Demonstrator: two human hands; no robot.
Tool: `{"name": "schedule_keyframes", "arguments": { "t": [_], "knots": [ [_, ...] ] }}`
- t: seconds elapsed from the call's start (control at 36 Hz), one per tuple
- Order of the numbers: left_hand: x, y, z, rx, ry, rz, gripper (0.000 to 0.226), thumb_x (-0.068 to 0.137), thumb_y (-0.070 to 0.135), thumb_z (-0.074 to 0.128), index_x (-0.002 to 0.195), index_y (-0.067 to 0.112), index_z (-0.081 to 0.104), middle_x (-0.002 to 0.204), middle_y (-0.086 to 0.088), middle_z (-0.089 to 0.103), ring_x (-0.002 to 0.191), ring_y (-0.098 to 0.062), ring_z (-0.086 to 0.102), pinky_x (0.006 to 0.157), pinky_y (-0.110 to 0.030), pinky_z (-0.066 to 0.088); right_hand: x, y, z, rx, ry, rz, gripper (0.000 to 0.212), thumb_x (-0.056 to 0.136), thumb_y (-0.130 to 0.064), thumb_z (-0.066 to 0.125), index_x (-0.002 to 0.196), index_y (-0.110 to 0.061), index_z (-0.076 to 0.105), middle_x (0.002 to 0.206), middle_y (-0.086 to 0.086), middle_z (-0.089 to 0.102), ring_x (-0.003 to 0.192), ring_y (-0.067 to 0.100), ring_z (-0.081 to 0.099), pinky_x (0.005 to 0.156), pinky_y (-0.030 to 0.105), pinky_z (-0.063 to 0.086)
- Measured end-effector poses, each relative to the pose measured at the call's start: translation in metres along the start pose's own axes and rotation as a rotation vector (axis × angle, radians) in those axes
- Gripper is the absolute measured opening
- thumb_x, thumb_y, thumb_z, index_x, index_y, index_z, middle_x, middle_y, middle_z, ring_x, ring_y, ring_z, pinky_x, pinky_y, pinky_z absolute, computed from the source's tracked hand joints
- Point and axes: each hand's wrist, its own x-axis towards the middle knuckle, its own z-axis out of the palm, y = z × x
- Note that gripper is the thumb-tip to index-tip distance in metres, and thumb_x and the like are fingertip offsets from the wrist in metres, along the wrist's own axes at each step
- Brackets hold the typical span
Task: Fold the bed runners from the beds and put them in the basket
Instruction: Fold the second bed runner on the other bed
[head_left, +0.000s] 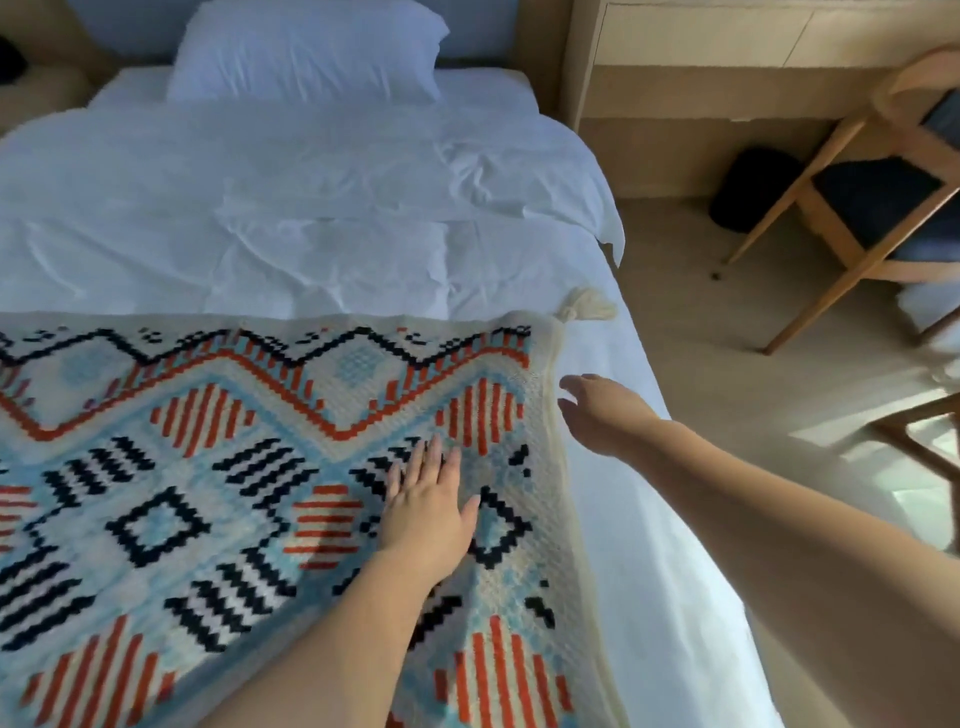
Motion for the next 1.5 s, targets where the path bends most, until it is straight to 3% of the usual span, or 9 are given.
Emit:
{"name": "schedule_keyframes", "arguments": {
  "t": [0.31,0.58,0.72,0.78,0.86,1.03,1.25,1.36,1.5],
  "knots": [
    [0.100,-0.025,0.066,0.075,0.038,0.019,0.067,0.084,0.062,-0.014,0.133,0.022,-0.036,0.149,0.000,-0.038,0.135,-0.015,-0.036,0.114,-0.040,-0.019,0.143,0.015,0.015,-0.030,0.119,-0.049,0.038,0.096,-0.008,0.030,0.131,-0.012,0.045,0.130,0.014,0.054,0.109,0.034,0.056,0.081,0.037,0.045],
    [0.107,-0.033,0.083,0.065,0.062,0.079,0.069,0.093,0.059,-0.002,0.143,0.019,-0.025,0.151,-0.002,-0.035,0.136,-0.015,-0.038,0.115,-0.043,-0.018,0.214,0.005,0.031,-0.177,-0.007,-0.038,0.062,0.084,-0.021,0.053,0.139,-0.014,0.026,0.122,0.011,0.051,0.119,0.032,0.044,0.107,0.054,0.026],
    [0.108,-0.034,0.077,0.104,0.020,0.072,0.069,0.093,0.060,-0.004,0.143,0.018,-0.027,0.150,-0.004,-0.037,0.135,-0.019,-0.039,0.113,-0.042,-0.022,0.202,-0.001,0.032,-0.199,0.118,-0.055,0.017,0.082,-0.006,0.051,0.096,-0.014,0.054,0.077,0.002,0.052,0.089,0.026,0.049,0.100,0.042,0.038],
    [0.106,-0.033,0.072,0.112,0.006,0.065,0.069,0.092,0.059,-0.003,0.142,0.018,-0.028,0.150,-0.004,-0.037,0.136,-0.019,-0.038,0.113,-0.041,-0.021,0.189,-0.003,0.031,-0.122,0.168,-0.107,0.013,0.082,-0.004,0.051,0.078,-0.016,0.052,0.074,0.002,0.053,0.083,0.025,0.054,0.074,0.037,0.047],
    [0.098,-0.030,0.056,0.050,0.013,0.034,0.067,0.097,0.054,0.009,0.147,0.019,-0.019,0.153,-0.002,-0.030,0.139,-0.015,-0.030,0.113,-0.036,-0.020,0.167,-0.005,0.029,-0.087,0.170,-0.187,0.019,0.083,-0.005,0.049,0.070,-0.018,0.044,0.069,0.002,0.053,0.069,0.024,0.056,0.053,0.030,0.040],
    [0.079,-0.036,0.001,-0.093,0.206,-0.079,0.065,0.101,0.039,0.035,0.152,0.017,0.001,0.161,-0.001,-0.004,0.147,-0.020,-0.005,0.112,-0.030,-0.009,0.107,-0.009,0.014,-0.154,0.255,-0.425,0.013,0.088,-0.014,0.054,0.074,-0.014,0.053,0.069,0.000,0.051,0.062,0.024,0.053,0.051,0.029,0.037],
    [0.047,-0.047,-0.061,-0.039,0.395,-0.001,0.069,0.097,0.033,0.047,0.152,0.017,0.008,0.160,-0.004,0.003,0.147,-0.021,-0.002,0.114,-0.031,-0.014,0.011,-0.019,0.000,-0.038,0.317,-0.652,0.024,0.073,-0.007,0.076,0.060,-0.012,0.055,0.057,-0.006,0.040,0.041,0.019,0.036,0.042,0.013,0.011],
    [0.026,-0.055,-0.070,-0.032,0.401,0.053,0.027,0.092,0.018,0.055,0.119,0.022,0.060,0.130,0.003,0.057,0.125,-0.016,0.045,0.119,-0.035,0.005,-0.026,-0.023,-0.002,-0.015,0.355,-0.689,0.025,0.078,-0.011,0.076,0.060,-0.012,0.057,0.055,-0.004,0.046,0.040,0.017,0.036,0.040,0.018,0.021],
    [-0.019,-0.073,-0.067,-0.058,0.275,0.042,0.033,0.095,0.010,0.045,0.124,0.018,0.056,0.118,0.000,0.063,0.105,-0.021,0.055,0.092,-0.037,0.042,-0.068,-0.031,-0.002,-0.096,0.379,-0.620,0.028,0.070,-0.012,0.081,0.060,-0.012,0.056,0.056,0.001,0.052,0.038,0.028,0.049,0.041,0.017,0.019]
  ]
}}
